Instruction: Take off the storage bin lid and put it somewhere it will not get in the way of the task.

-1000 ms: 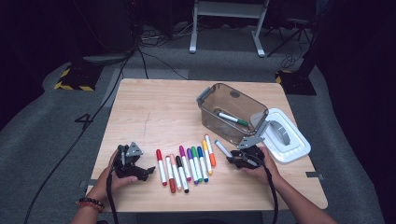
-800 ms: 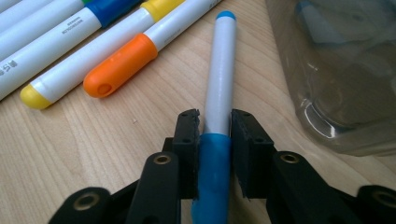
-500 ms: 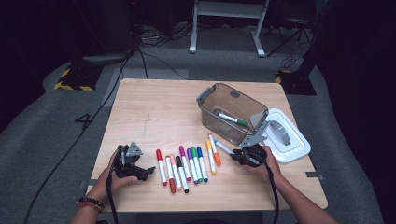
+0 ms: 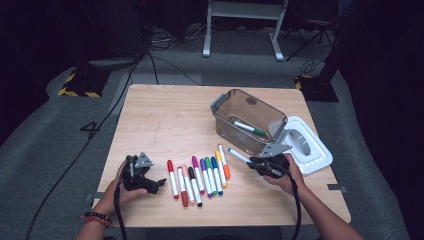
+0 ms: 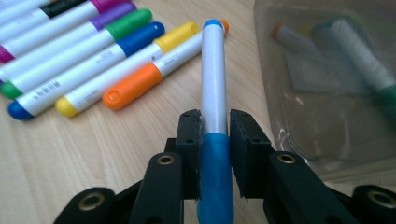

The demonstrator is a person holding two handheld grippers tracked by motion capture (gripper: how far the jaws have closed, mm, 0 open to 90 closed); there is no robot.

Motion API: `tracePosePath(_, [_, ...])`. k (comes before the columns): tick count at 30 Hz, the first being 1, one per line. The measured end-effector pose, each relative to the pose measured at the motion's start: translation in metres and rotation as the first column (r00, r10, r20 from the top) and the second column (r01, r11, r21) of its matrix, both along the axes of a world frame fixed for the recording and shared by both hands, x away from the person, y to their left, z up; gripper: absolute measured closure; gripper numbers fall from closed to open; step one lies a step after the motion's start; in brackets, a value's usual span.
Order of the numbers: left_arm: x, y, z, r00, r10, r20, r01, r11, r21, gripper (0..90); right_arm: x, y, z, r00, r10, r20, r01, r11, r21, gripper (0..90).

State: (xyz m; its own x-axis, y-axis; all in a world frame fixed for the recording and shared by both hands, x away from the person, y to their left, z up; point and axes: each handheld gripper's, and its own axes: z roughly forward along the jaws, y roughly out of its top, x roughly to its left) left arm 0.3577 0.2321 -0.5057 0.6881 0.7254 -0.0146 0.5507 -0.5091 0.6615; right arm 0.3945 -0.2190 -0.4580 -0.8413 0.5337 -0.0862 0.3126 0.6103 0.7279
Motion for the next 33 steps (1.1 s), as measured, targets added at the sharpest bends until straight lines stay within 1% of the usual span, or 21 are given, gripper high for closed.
tracePosePath(1, [0.000, 0.000, 0.000, 1.0000, 0.000, 0.000, 0.000, 1.0000, 0.000, 0.5, 0.000, 0.000, 0.000, 1.0000, 0.000, 0.000, 0.000, 1.000, 0.000, 74.9])
tracePosePath(3, [0.000, 0.000, 0.000, 1.0000, 0.000, 0.000, 0.000, 1.0000, 0.000, 0.4, -0.003, 0.001, 0.007, 0.9997, 0.018, 0.014, -0.018, 1.000, 0.009, 74.9])
tracePosePath(4, [0.000, 0.000, 0.000, 1.0000, 0.000, 0.000, 0.000, 1.0000, 0.000, 0.5, -0.006, 0.001, 0.016, 0.9990, 0.036, 0.027, -0.036, 0.999, 0.027, 74.9])
tracePosePath(5, [0.000, 0.000, 0.000, 1.0000, 0.000, 0.000, 0.000, 1.0000, 0.000, 0.5, -0.006, 0.001, 0.016, 0.9990, 0.036, 0.027, -0.036, 0.999, 0.027, 74.9])
tracePosePath(6, [0.000, 0.000, 0.000, 1.0000, 0.000, 0.000, 0.000, 1.0000, 0.000, 0.5, -0.009, 0.002, 0.025, 0.9977, 0.053, 0.042, -0.055, 0.998, 0.039, 74.9])
tracePosePath(7, [0.000, 0.000, 0.000, 1.0000, 0.000, 0.000, 0.000, 1.0000, 0.000, 0.5, -0.009, 0.002, 0.025, 0.9977, 0.053, 0.042, -0.055, 0.998, 0.039, 74.9])
tracePosePath(8, [0.000, 0.000, 0.000, 1.0000, 0.000, 0.000, 0.000, 1.0000, 0.000, 0.4, -0.011, 0.001, 0.035, 0.9958, 0.071, 0.058, -0.074, 0.996, 0.057, 74.9])
tracePosePath(9, [0.000, 0.000, 0.000, 1.0000, 0.000, 0.000, 0.000, 1.0000, 0.000, 0.5, -0.011, 0.001, 0.035, 0.9958, 0.071, 0.058, -0.074, 0.996, 0.057, 74.9])
tracePosePath(10, [0.000, 0.000, 0.000, 1.0000, 0.000, 0.000, 0.000, 1.0000, 0.000, 0.4, -0.014, 0.001, 0.046, 0.9931, 0.088, 0.078, -0.092, 0.994, 0.060, 74.9])
tracePosePath(11, [0.000, 0.000, 0.000, 1.0000, 0.000, 0.000, 0.000, 1.0000, 0.000, 0.4, -0.014, 0.001, 0.046, 0.9931, 0.088, 0.078, -0.092, 0.994, 0.060, 74.9])
tracePosePath(12, [0.000, 0.000, 0.000, 1.0000, 0.000, 0.000, 0.000, 1.0000, 0.000, 0.5, -0.015, 0.000, 0.057, 0.9908, 0.095, 0.096, -0.101, 0.993, 0.059, 74.9])
tracePosePath(13, [0.000, 0.000, 0.000, 1.0000, 0.000, 0.000, 0.000, 1.0000, 0.000, 0.5, -0.015, 0.000, 0.057, 0.9908, 0.095, 0.096, -0.101, 0.993, 0.059, 74.9])
tracePosePath(15, [0.000, 0.000, 0.000, 1.0000, 0.000, 0.000, 0.000, 1.0000, 0.000, 0.4, -0.015, 0.000, 0.069, 0.9877, 0.101, 0.119, -0.107, 0.993, 0.049, 74.9])
tracePosePath(16, [0.000, 0.000, 0.000, 1.0000, 0.000, 0.000, 0.000, 1.0000, 0.000, 0.5, -0.013, -0.001, 0.081, 0.9846, 0.100, 0.143, -0.107, 0.994, 0.037, 74.9])
tracePosePath(17, [0.000, 0.000, 0.000, 1.0000, 0.000, 0.000, 0.000, 1.0000, 0.000, 0.5, -0.013, -0.001, 0.081, 0.9846, 0.100, 0.143, -0.107, 0.994, 0.037, 74.9])
tracePosePath(19, [0.000, 0.000, 0.000, 1.0000, 0.000, 0.000, 0.000, 1.0000, 0.000, 0.4, -0.008, -0.003, 0.097, 0.9790, 0.085, 0.185, -0.091, 0.995, 0.027, 74.9])
tracePosePath(24, [0.000, 0.000, 0.000, 1.0000, 0.000, 0.000, 0.000, 1.0000, 0.000, 0.4, 0.005, -0.006, 0.114, 0.9767, 0.069, 0.203, -0.077, 0.997, 0.030, 74.9])
tracePosePath(25, [0.000, 0.000, 0.000, 1.0000, 0.000, 0.000, 0.000, 1.0000, 0.000, 0.5, 0.005, -0.006, 0.114, 0.9767, 0.069, 0.203, -0.077, 0.997, 0.030, 74.9])
tracePosePath(29, [0.000, 0.000, 0.000, 1.0000, 0.000, 0.000, 0.000, 1.0000, 0.000, 0.5, 0.022, -0.009, 0.118, 0.9827, 0.054, 0.177, -0.062, 0.997, 0.043, 74.8])
tracePosePath(30, [0.000, 0.000, 0.000, 1.0000, 0.000, 0.000, 0.000, 1.0000, 0.000, 0.5, 0.030, -0.009, 0.117, 0.9832, 0.046, 0.177, -0.050, 0.999, 0.021, 74.9])
tracePosePath(33, [0.000, 0.000, 0.000, 1.0000, 0.000, -0.002, 0.000, 1.0000, -0.001, 0.4, 0.039, -0.009, 0.116, 0.9849, 0.040, 0.168, -0.044, 0.999, 0.019, 74.9])
